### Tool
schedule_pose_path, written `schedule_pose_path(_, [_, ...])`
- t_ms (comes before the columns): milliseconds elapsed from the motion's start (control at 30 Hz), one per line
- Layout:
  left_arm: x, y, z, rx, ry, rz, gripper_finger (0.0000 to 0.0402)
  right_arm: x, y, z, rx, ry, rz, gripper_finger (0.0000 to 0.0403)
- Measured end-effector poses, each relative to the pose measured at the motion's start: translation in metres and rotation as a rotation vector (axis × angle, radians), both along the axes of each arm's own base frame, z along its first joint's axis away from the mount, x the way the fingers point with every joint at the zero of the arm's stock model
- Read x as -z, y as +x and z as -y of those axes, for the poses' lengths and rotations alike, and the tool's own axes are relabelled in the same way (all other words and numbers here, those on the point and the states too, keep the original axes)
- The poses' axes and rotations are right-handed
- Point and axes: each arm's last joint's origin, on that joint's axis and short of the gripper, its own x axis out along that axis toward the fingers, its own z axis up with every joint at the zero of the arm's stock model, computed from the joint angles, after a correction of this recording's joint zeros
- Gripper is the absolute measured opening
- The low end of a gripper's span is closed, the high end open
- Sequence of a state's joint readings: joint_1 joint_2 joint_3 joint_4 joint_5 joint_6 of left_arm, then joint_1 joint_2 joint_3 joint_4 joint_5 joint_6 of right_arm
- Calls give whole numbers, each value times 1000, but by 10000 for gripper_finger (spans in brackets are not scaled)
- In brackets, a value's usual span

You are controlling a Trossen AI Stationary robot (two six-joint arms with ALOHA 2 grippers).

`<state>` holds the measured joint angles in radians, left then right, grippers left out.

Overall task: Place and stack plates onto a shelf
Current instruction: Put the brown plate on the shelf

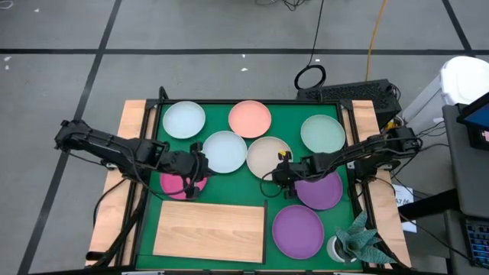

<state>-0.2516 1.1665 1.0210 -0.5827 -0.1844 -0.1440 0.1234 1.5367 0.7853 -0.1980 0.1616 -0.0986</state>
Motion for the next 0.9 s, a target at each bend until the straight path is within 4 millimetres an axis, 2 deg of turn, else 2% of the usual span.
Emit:
schedule_pose_path(200, [0, 0, 0, -7, -8, 1, 4, 1, -1, 1, -45, -27, -19, 102])
schedule_pose_path(533, [-1, 0, 1, -31, -40, 10, 4, 2, -4, 2, -91, -53, -63, 10])
schedule_pose_path(733, [-1, 0, 2, -29, -44, 9, 4, 3, -5, 3, -88, -57, -71, 8])
schedule_pose_path(900, [-1, 0, 4, -27, -47, 9, 4, -2, -6, -4, -144, -98, -65, 3])
